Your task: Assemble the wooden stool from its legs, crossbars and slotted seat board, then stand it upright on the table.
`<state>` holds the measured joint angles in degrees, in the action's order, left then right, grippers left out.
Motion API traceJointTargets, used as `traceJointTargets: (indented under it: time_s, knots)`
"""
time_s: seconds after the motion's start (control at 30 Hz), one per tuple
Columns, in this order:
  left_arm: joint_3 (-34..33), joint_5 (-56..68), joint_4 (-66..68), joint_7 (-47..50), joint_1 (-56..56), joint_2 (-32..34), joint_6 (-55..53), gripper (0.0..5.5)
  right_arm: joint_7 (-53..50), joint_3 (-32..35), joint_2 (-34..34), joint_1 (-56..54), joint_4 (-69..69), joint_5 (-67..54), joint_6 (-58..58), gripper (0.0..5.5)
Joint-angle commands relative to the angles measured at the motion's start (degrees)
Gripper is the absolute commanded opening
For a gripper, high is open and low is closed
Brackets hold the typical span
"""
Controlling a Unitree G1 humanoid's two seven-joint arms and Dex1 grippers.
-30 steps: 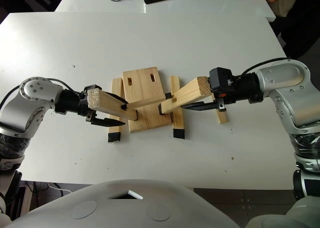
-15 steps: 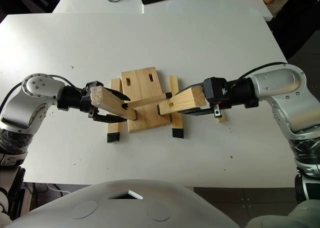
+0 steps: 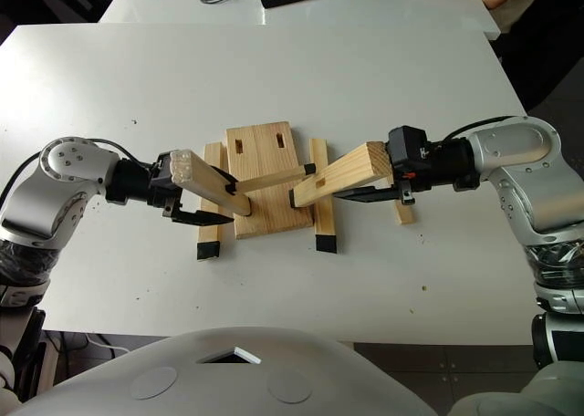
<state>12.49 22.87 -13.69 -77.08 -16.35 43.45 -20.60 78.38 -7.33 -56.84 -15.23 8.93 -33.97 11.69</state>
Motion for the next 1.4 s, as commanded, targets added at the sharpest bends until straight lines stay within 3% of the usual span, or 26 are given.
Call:
traceJointTargets:
  time_s: [0.03, 0.3, 0.9, 1.4]
  knots:
    - [0.68, 1.07, -1.94, -1.23, 0.96, 0.71, -0.55, 3.42, -0.49, -3.73, -1.33, 3.04, -6.74, 7.23, 4.82, 2.04]
    - [0.94, 1.62, -2.97, -1.95, 1.13, 1.01, -1.19, 3.42, -0.67, -4.41, -0.45, 1.75, -9.02, 7.58, 4.77, 2.04]
    - [2.03, 1.76, -3.79, -1.87, 1.03, 0.58, -1.55, 3.42, 5.41, -12.51, -0.43, -7.55, -11.51, 10.56, 5.92, 2.04]
    - [2.76, 1.76, -3.13, -2.53, -0.26, 0.36, -1.54, 3.42, 5.72, -16.85, 3.93, -13.44, -16.55, 11.97, 6.09, 2.04]
